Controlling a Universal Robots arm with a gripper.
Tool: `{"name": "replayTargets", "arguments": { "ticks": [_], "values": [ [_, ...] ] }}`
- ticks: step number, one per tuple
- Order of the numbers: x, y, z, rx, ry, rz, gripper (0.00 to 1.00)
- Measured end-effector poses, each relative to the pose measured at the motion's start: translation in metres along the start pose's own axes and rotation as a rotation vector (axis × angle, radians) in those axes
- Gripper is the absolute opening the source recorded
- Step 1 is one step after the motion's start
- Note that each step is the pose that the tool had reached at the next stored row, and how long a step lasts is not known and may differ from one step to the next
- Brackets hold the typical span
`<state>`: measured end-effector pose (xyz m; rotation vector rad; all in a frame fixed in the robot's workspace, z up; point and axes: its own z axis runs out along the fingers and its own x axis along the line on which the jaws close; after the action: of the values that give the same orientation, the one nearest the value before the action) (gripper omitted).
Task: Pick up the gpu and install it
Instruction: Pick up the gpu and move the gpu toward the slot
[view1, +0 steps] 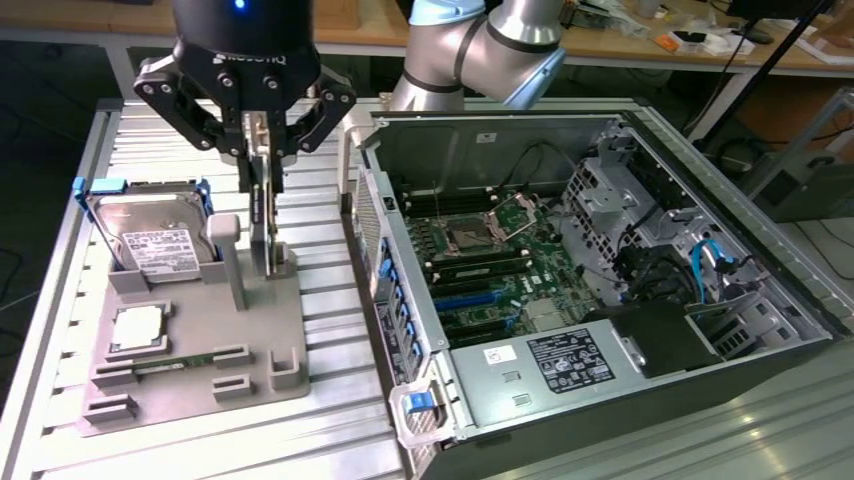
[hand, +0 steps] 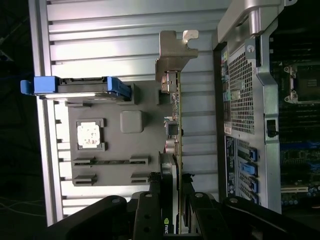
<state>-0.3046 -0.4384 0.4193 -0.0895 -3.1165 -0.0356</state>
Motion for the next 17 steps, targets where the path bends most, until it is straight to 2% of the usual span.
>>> {"name": "replayTargets", "arguments": {
  "ticks": [17],
  "values": [
    [0.000, 0.0003, -0.0114, 0.0000, 0.0000, 0.000, 0.27]
  ]
}}
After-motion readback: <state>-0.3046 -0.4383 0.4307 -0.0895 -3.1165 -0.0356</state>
